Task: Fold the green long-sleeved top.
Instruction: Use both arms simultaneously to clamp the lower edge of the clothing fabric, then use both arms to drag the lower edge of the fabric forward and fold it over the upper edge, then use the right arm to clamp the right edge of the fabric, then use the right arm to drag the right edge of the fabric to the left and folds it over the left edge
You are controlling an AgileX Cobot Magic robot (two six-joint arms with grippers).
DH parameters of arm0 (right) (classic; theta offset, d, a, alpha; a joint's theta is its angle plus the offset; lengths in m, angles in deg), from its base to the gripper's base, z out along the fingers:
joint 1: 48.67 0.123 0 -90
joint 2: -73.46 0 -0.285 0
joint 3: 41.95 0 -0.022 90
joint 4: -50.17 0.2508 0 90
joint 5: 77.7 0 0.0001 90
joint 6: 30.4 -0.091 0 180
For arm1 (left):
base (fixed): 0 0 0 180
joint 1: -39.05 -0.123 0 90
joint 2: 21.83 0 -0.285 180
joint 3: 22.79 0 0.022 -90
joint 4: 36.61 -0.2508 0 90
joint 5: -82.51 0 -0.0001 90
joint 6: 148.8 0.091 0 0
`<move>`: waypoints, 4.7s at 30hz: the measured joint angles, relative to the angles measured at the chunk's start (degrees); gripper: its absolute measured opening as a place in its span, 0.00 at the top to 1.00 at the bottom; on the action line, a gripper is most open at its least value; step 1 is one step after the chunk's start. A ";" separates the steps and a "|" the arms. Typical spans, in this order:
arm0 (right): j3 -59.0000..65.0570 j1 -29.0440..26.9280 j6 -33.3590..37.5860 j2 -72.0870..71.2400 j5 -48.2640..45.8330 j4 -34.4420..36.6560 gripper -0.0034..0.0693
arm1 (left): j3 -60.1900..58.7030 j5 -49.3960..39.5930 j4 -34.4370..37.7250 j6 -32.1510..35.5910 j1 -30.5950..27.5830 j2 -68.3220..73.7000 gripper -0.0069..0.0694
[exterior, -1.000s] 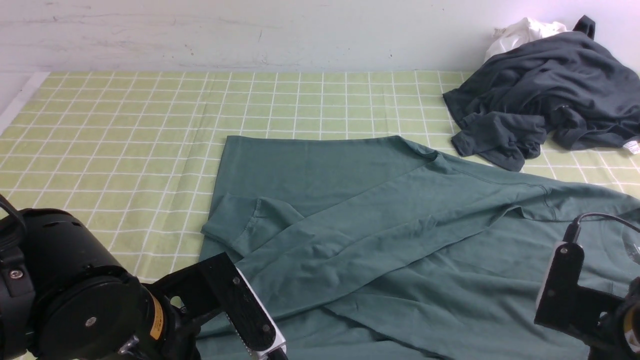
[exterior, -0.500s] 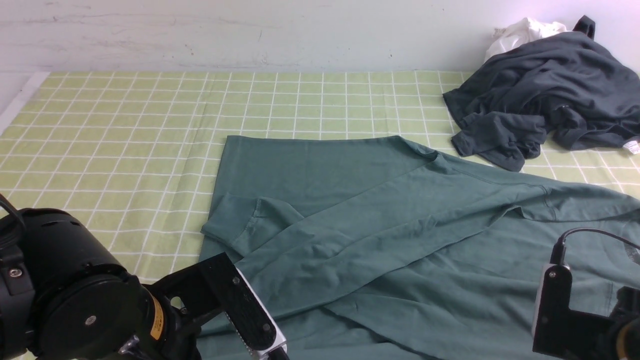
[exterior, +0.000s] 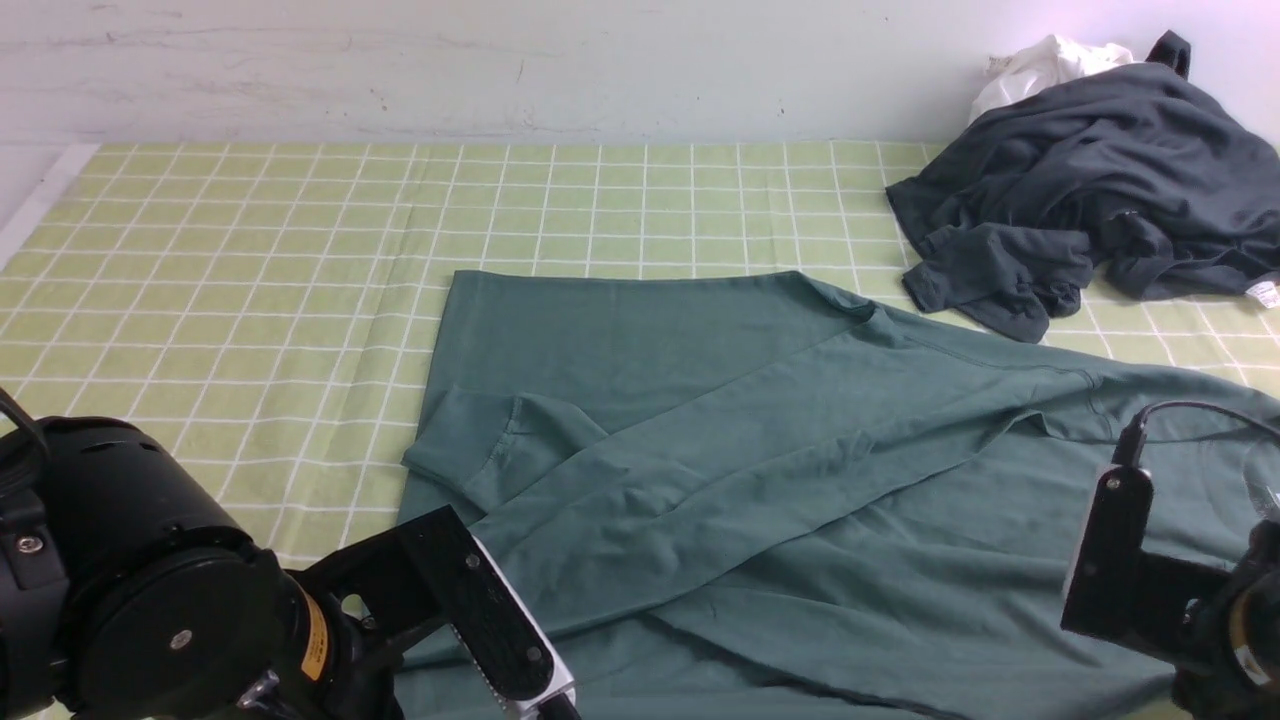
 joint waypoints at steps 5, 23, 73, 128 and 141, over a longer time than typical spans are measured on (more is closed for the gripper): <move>-1.78 0.00 0.00 -3.05 -4.21 0.83 0.95 | 3.57 -3.27 0.56 -0.61 -0.93 0.00 0.91; -25.50 -12.96 -5.15 15.11 17.28 -4.66 0.95 | 33.89 8.60 9.52 -1.64 -24.28 22.68 0.90; -56.94 -10.25 14.79 50.19 42.89 47.70 0.97 | 18.06 10.89 9.97 6.04 -26.76 -8.91 0.91; -62.28 -26.92 -3.42 20.84 -10.66 47.48 0.93 | -3.93 11.57 13.30 7.49 -26.76 -20.29 0.91; -62.41 10.05 15.48 38.00 18.96 68.91 0.93 | -3.93 11.75 13.49 7.49 -26.76 -20.29 0.91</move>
